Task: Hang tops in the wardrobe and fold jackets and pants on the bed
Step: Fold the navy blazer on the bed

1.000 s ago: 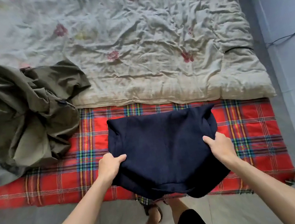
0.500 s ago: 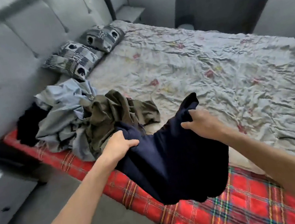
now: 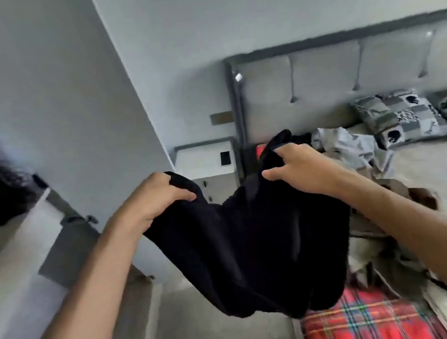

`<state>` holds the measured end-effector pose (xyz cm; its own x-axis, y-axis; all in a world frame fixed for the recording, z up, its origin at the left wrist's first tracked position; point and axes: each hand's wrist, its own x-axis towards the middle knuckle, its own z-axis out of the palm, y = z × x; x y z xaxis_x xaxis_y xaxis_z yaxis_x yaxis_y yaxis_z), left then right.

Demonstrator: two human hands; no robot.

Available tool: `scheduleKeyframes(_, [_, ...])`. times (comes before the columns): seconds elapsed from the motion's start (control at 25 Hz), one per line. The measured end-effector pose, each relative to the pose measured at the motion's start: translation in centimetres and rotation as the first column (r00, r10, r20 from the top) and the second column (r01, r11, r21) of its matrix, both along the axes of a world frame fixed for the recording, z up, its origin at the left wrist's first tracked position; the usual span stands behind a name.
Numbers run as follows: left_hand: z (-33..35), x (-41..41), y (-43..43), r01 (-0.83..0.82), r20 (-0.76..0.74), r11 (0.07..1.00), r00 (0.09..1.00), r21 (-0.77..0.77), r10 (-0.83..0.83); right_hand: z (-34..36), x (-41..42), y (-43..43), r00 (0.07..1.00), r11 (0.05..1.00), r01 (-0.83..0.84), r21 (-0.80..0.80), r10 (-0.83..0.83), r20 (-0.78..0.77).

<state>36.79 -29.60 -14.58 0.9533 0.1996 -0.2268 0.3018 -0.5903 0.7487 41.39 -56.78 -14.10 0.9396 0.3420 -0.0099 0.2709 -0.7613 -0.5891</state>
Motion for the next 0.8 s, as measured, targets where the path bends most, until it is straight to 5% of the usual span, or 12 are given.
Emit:
scheduleKeyframes(0.32, [4.6,-10.2,24.9,-0.552,0.093,0.834,0.830,-0.013,0.551,4.6,3.7,32.5,0.820,0.819,-0.572,0.045,0.571,0.043])
scheduleKeyframes(0.52, [6.0,-17.8,34.1,-0.833,0.135,0.533,0.517,-0.147,0.845,6.8,2.8,48.6,0.591,0.583,-0.806,0.104,0.800,0.101])
scheduleKeyframes(0.8, [6.3,-25.1,37.5,-0.973,0.179,0.052,0.011,-0.224,0.984,5.7,0.3,68.0,0.270,0.249,-0.950,0.189,0.958,0.092])
